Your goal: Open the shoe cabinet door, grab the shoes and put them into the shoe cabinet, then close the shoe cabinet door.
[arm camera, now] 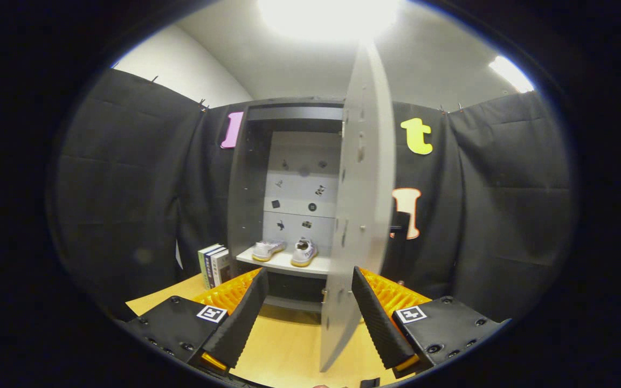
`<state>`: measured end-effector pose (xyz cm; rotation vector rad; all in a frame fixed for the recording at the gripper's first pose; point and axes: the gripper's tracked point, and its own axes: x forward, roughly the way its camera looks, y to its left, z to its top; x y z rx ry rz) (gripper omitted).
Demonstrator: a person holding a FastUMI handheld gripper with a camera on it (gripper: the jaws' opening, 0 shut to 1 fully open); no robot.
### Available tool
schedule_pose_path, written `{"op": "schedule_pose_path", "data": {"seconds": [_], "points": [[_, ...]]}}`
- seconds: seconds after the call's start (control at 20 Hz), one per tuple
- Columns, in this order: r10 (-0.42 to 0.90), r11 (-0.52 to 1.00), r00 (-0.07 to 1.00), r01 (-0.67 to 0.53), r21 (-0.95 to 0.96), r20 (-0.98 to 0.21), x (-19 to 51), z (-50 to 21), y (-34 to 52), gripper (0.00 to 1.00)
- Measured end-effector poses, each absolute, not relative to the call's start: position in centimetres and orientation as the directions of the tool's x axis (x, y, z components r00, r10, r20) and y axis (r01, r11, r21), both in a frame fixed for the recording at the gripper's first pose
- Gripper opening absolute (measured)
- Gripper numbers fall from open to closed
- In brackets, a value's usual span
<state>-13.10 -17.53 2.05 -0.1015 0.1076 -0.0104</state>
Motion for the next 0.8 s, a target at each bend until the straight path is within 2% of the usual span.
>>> {"op": "schedule_pose_path", "data": {"seconds": [0.15,0.45,0.8], "points": [[-0.072,0.994,0.994,0.064,-0.09,-0.083,-13.9,2.7,-22.7,0.98],[-0.06,0.998,0.995,0.058,-0.025,-0.084,-12.0,1.6,-31.4,0.97],[0.045,0.998,0.992,-0.04,0.048,-0.121,-5.5,-0.3,-34.0,0.98]]}}
